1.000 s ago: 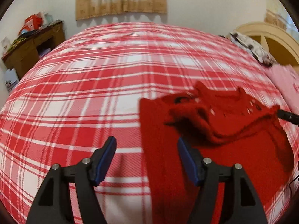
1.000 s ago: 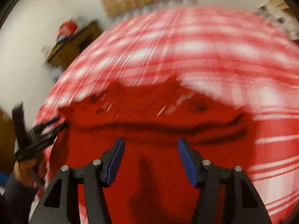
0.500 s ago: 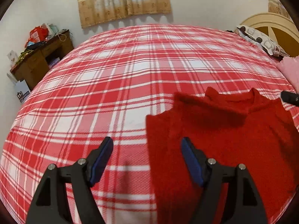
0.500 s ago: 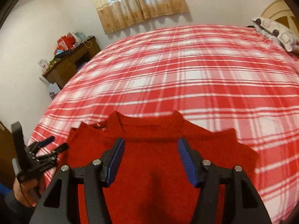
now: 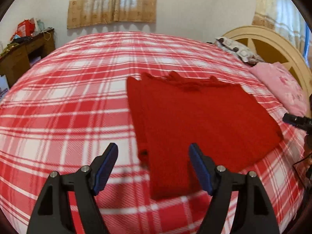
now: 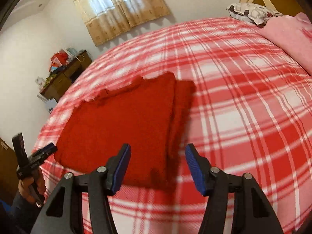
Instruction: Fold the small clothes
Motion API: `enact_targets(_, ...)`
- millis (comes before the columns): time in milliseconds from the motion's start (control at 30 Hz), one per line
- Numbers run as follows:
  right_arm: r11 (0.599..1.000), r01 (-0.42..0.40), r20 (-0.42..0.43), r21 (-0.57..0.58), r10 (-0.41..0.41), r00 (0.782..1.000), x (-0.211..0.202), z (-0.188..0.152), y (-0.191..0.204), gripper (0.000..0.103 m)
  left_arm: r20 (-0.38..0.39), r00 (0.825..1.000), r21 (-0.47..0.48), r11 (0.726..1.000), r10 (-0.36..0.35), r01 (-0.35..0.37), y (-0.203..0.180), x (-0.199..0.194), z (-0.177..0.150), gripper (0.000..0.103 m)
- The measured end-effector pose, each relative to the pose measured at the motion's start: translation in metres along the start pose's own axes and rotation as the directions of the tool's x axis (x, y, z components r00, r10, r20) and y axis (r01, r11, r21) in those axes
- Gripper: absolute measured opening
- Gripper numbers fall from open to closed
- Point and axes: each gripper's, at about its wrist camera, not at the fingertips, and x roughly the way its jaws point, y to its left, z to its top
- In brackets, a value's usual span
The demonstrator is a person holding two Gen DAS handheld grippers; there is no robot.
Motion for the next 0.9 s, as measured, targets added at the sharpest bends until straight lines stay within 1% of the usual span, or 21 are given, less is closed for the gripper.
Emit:
enact_targets(67, 1.0, -0.004, -0.004, 0.0, 0.004, 1.0, 0.001, -0.004, 0.0, 0.047, -0.004, 1.0, -0.006, 1.0, -0.009, 0.009, -0.004, 0.003, -0.002, 0.073)
enact_targets(133, 1.0, -0.005, -0.019, -0.009, 0.005, 1.0, 0.003, -0.008, 0.001, 0.047, -0.007, 0.999, -0.02, 0.999, -0.039, 0.039, -0.005, 0.004, -0.003, 0.06)
enact_targets(200, 1.0, 0.004, -0.019, -0.027, -0.004, 1.0, 0.007, -0.009, 0.005, 0.046, -0.011, 0.998, -0.04, 0.997, -0.065, 0.065, -0.006, 0.007, -0.003, 0.057)
enact_targets(267, 0.999, 0.011, -0.033, -0.038, -0.013, 0.999, 0.015, -0.011, 0.007, 0.044, -0.014, 0.998, -0.048, 0.997, -0.062, 0.061, -0.006, 0.01, -0.006, 0.055)
enact_targets(333, 0.999, 0.014, -0.034, -0.034, -0.015, 0.999, 0.02, -0.012, 0.004, 0.041, -0.019, 0.997, -0.054, 0.996, -0.073, 0.072, -0.007, 0.014, -0.007, 0.051)
enact_targets(467, 0.999, 0.02, -0.042, -0.034, -0.021, 0.999, 0.027, -0.014, 0.003, 0.027, -0.017, 0.997, -0.061, 0.995, -0.078, 0.077, -0.006, 0.014, -0.009, 0.05)
enact_targets(500, 0.999, 0.021, -0.045, -0.042, -0.023, 0.999, 0.028, -0.015, 0.004, 0.022, -0.016, 0.997, -0.059, 0.995, -0.079, 0.078, -0.006, 0.014, -0.01, 0.044)
enact_targets(533, 0.998, 0.025, -0.043, -0.05, -0.027, 0.999, 0.028, -0.016, 0.005, 0.018, -0.018, 0.997, -0.056, 0.995, -0.081, 0.08, -0.007, 0.015, -0.01, 0.041)
enact_targets(567, 0.998, 0.026, -0.04, -0.054, -0.028, 0.999, 0.027, -0.016, 0.005, 0.011, -0.02, 0.997, -0.054, 0.996, -0.077, 0.076, -0.007, 0.016, -0.01, 0.037)
enact_targets(600, 0.998, 0.024, -0.036, -0.058, -0.026, 0.999, 0.026, -0.016, 0.006, 0.006, -0.021, 0.997, -0.053, 0.996, -0.072, 0.071, -0.006, 0.016, -0.01, 0.026)
enact_targets(633, 0.998, 0.016, -0.032, -0.058, -0.018, 0.999, 0.024, -0.017, 0.007, 0.006, -0.024, 0.997, -0.051, 0.997, -0.067, 0.065, -0.006, 0.017, -0.011, 0.007)
enact_targets(700, 0.998, 0.004, -0.023, -0.068, -0.006, 1.0, 0.016, -0.018, 0.01, 0.005, -0.016, 0.999, -0.053, 0.997, -0.052, 0.051, -0.004, 0.014, -0.011, 0.007)
enact_targets(800, 0.996, -0.006, -0.027, -0.088, 0.003, 1.0, 0.004, -0.023, 0.013, 0.005, 0.012, 0.998, -0.053, 0.996, -0.066, 0.066, -0.003, 0.001, -0.011, 0.006)
enact_targets(900, 0.996, 0.005, -0.045, -0.084, -0.009, 0.999, 0.005, -0.032, 0.009, 0.005, 0.009, 0.997, -0.051, 0.995, -0.083, 0.083, -0.001, -0.005, -0.014, 0.006)
